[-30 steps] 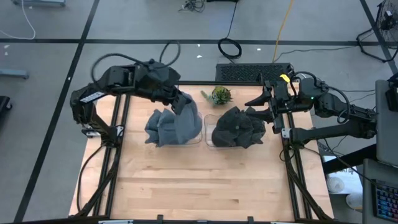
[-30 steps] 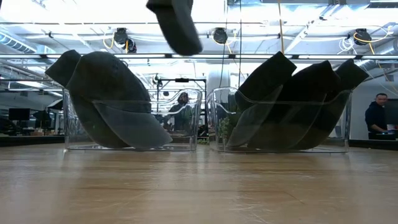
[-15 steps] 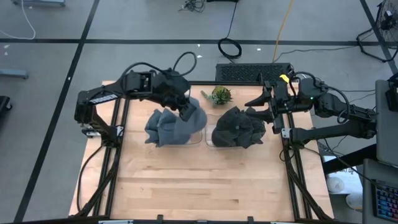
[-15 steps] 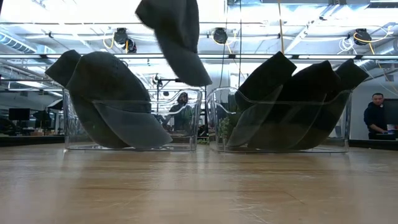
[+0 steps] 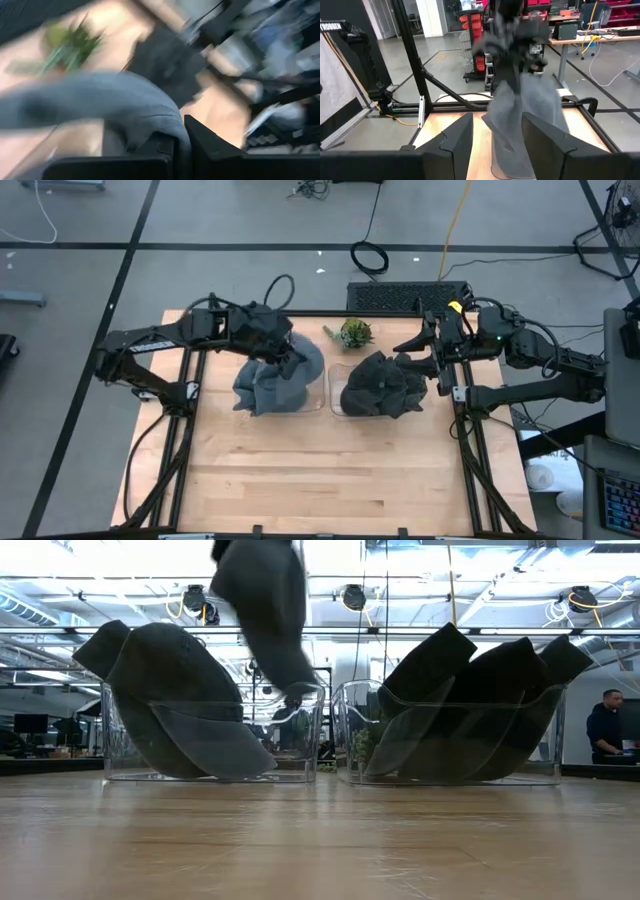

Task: Pick & Place hat
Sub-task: Put the gray cap into the left transparent bin

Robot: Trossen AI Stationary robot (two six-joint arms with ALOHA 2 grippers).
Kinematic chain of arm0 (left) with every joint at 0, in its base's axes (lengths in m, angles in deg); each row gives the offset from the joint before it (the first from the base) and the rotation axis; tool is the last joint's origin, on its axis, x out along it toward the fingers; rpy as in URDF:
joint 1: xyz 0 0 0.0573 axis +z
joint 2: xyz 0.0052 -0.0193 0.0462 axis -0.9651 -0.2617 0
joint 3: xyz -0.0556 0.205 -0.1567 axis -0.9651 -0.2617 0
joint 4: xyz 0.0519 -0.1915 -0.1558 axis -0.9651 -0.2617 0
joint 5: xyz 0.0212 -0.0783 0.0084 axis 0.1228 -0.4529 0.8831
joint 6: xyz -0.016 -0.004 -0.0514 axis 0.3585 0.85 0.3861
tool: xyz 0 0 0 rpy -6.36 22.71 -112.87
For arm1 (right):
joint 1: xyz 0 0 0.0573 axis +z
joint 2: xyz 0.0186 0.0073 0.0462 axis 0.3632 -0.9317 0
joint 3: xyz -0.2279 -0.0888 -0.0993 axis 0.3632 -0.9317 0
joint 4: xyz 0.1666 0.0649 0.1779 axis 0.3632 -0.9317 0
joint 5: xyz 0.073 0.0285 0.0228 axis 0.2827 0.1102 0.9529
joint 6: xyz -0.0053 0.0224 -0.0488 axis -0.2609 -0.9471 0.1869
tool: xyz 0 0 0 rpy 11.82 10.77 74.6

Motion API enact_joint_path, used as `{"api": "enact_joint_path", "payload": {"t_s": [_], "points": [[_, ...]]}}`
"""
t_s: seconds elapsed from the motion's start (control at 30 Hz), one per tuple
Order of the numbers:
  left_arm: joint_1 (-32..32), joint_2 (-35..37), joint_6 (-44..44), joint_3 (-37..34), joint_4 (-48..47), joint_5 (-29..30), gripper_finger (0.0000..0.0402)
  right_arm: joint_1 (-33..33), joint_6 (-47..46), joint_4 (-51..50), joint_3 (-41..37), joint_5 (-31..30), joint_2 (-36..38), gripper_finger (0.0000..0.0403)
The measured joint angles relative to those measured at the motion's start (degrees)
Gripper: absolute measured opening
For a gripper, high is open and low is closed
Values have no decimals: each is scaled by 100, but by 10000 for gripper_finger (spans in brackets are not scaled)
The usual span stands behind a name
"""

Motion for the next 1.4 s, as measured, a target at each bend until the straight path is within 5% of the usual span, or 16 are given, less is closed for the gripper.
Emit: {"api": "enact_joint_path", "payload": {"t_s": [0.63, 1.3, 1.4], "points": [[-58, 708, 891, -2306, 1054, -178, 19, 0, -8, 21, 0, -7, -37, 155], [12, 727, 1082, -3562, 2005, -72, 19, 0, -31, 91, -2, 4, -275, 155], [101, 787, 1139, -3562, 2000, -104, 51, 0, -22, 90, -2, 7, -286, 155]]}}
